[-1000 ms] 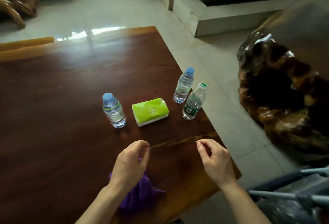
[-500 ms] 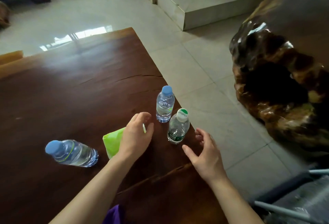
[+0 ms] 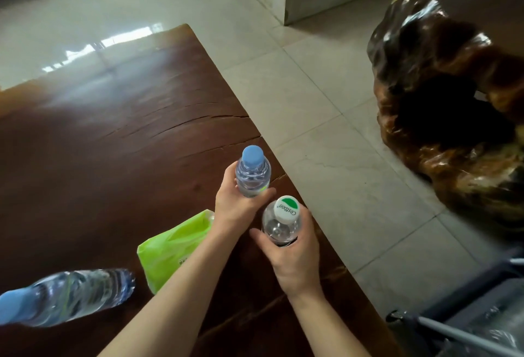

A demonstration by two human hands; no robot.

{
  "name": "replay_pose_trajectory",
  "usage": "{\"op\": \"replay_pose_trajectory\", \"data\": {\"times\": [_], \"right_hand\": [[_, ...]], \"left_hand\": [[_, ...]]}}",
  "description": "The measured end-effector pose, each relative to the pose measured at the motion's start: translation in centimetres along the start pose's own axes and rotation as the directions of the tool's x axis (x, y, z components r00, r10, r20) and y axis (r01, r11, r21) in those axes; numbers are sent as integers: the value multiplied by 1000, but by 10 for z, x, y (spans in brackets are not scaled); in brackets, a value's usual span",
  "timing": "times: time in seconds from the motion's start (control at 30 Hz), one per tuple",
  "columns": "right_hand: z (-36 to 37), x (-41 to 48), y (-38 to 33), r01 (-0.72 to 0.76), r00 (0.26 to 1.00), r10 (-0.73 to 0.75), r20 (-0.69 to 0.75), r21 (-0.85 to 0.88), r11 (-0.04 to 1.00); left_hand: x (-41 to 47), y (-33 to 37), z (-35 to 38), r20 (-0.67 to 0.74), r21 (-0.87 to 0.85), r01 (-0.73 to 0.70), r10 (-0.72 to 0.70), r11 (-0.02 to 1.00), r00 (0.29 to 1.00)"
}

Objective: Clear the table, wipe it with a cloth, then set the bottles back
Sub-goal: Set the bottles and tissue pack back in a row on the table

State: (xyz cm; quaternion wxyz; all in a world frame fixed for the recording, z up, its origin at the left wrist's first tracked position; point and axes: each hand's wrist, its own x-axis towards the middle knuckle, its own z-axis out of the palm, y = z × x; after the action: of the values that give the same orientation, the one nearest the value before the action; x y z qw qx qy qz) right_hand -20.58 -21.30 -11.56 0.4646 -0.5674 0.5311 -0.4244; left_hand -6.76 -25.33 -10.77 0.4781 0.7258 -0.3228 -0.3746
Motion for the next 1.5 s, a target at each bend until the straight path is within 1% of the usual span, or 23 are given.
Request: {"op": "replay_pose_trajectory", "data": {"times": [0.13, 0.23, 0.37, 0.5, 0.6, 0.67, 0.73, 0.83, 0.97, 1.03, 1.1, 1.17, 1.27, 1.37, 1.5], "right_hand": [[1, 1, -1, -5, 1000, 5, -10, 3, 1000], [2, 2, -3, -26, 999, 26, -20, 15, 1000], [0, 7, -8, -52, 996, 56, -69, 64, 997], [-6, 15, -31, 6, 997, 1, -76, 82, 997], [-8, 15, -58, 88, 995, -83, -63, 74, 993], [-8, 10, -76, 149, 989, -148, -13, 56, 987], [-8, 1, -91, 187, 980, -189, 58, 37, 982], [-5, -19, -107, 213, 964, -219, 152, 51, 976], [4, -57, -121, 260, 934, -261, 243, 35, 965], [11, -77, -124, 271, 920, -269, 284, 33, 962], [17, -98, -124, 271, 909, -271, 317, 45, 962], [23, -119, -125, 266, 897, -268, 351, 55, 962], [32, -150, -127, 265, 884, -269, 383, 65, 962], [42, -178, -129, 243, 869, -251, 425, 76, 967], [64, -207, -128, 205, 833, -209, 513, 66, 977]], "left_hand": [[4, 2, 5, -35, 73, 16, -14, 997, 999], [1, 8, 2, -33, 123, -16, 20, 992, 999], [-9, 25, -11, -133, 134, -60, 77, 989, 988], [-23, 54, -35, -178, 97, -115, 131, 989, 975], [-44, 73, -58, -210, 30, -173, 175, 984, 962], [-63, 83, -73, -251, -11, -208, 199, 978, 947], [-83, 90, -89, -286, -7, -225, 213, 974, 934], [-118, 92, -116, -334, 2, -221, 209, 975, 919], [-173, 81, -151, -381, -53, -255, 216, 966, 899], [-204, 72, -169, -435, -50, -264, 217, 963, 874], [-233, 59, -187, -503, -75, -259, 188, 963, 844], [-261, 44, -204, -556, -113, -230, 131, 967, 821], [-298, 23, -229, -627, -114, -165, 58, 980, 777], [-326, 4, -251, -686, -68, -110, 33, 992, 727], [-348, -19, -278, -741, -39, -45, 1, 998, 671]]}}
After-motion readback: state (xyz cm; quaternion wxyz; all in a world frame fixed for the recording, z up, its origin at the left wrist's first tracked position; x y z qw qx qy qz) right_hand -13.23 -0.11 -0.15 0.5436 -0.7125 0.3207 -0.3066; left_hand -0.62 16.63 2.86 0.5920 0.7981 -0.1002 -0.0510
